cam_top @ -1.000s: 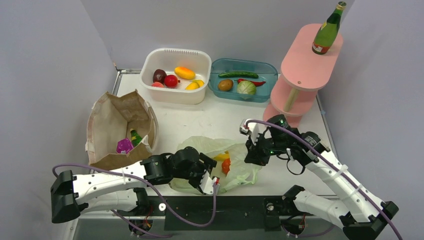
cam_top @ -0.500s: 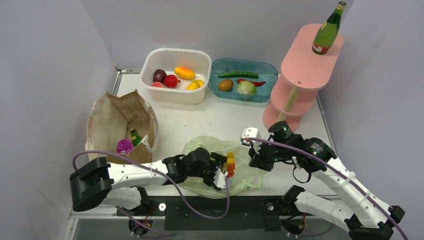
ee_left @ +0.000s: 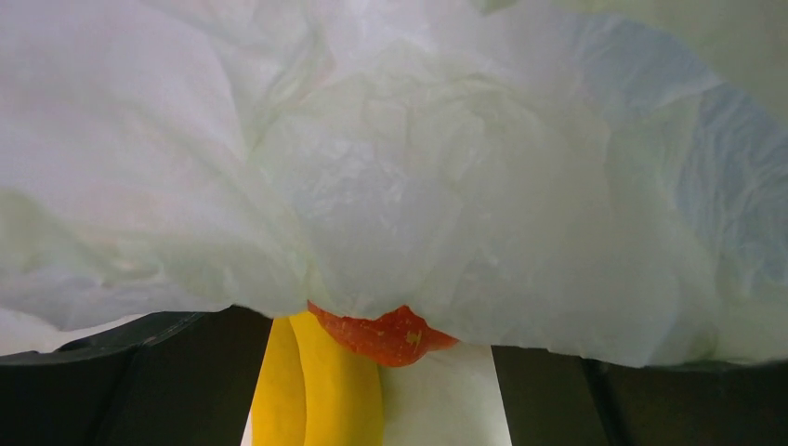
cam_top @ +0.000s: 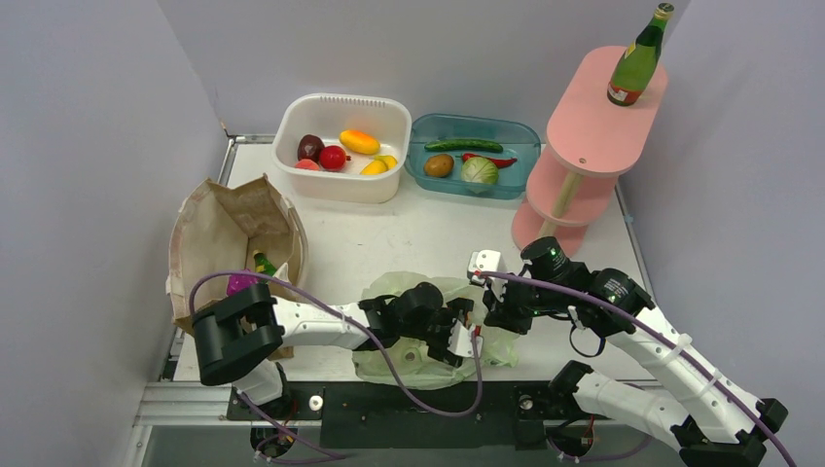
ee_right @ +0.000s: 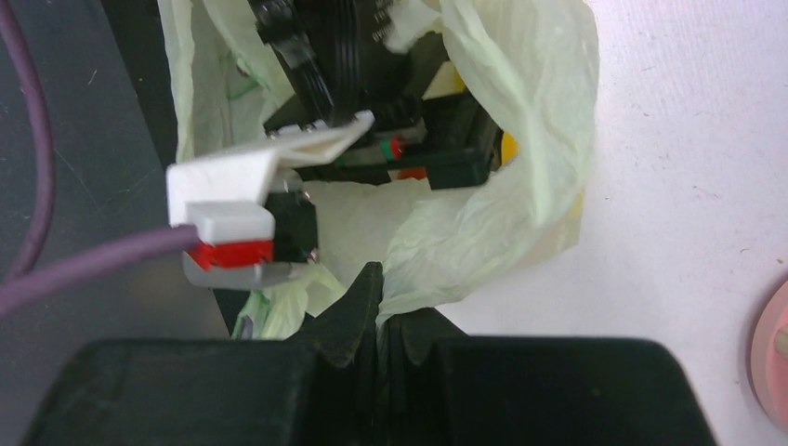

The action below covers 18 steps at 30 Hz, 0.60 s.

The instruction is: Untie the knot of the grocery bags and take out the mixed food

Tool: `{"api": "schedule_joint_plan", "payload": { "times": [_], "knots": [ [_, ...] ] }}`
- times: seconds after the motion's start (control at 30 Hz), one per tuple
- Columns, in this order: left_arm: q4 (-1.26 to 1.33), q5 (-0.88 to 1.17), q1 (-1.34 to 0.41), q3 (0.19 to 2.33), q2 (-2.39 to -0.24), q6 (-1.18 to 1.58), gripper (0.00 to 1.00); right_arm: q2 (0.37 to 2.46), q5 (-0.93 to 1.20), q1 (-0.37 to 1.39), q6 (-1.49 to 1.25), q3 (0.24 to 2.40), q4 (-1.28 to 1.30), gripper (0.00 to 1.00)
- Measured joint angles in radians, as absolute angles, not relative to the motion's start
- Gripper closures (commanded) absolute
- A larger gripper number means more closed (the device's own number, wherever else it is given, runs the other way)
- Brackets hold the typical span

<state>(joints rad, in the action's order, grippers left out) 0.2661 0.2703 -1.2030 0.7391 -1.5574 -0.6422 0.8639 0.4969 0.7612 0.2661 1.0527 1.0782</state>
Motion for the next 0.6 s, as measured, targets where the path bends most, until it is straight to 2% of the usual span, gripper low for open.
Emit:
{"api": "schedule_joint_plan", "payload": {
  "times": [0.13,0.27,0.43,0.6],
  "knots": [
    [0.291,0.270,-1.200,0.772,-1.625,-0.635,0.27,0.864,0.497,0.762,0.266,1.053,1.078,1.00],
    [0.287,0.288,-1.180,0.772,-1.642,-0.639,0.38,0.860,0.497,0.762,0.264,1.053,1.078,1.00],
    [0.284,0.318,-1.134,0.762,-1.634,-0.630,0.55,0.850,0.496,0.760,0.261,1.051,1.078,1.00],
    [0.208,0.341,-1.104,0.688,-1.491,-0.629,0.74,0.848,0.493,0.751,0.262,1.048,1.078,1.00]
  ]
}}
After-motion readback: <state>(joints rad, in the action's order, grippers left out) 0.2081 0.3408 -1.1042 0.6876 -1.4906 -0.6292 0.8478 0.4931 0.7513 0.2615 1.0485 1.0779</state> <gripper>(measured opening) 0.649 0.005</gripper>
